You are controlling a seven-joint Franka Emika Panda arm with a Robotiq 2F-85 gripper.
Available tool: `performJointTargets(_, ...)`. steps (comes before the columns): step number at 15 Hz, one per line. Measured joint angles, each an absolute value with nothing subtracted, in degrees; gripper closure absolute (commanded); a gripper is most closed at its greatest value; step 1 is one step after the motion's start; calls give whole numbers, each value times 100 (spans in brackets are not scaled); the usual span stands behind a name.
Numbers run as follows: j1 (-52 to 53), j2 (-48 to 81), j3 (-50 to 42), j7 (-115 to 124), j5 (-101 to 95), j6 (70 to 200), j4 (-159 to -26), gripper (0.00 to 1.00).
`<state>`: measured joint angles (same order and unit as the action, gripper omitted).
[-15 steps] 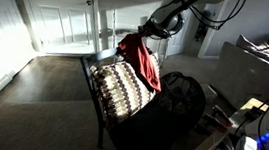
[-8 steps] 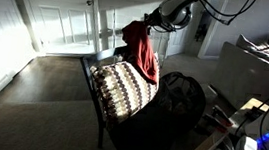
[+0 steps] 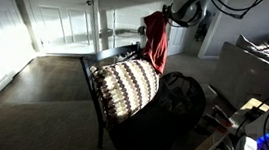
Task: Put the red shirt in the laundry basket
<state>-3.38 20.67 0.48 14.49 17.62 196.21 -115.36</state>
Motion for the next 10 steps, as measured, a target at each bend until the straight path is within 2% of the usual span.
performJointTargets(10, 3795, 2544, -4461, -217, 5473, 19788, -11647, 98)
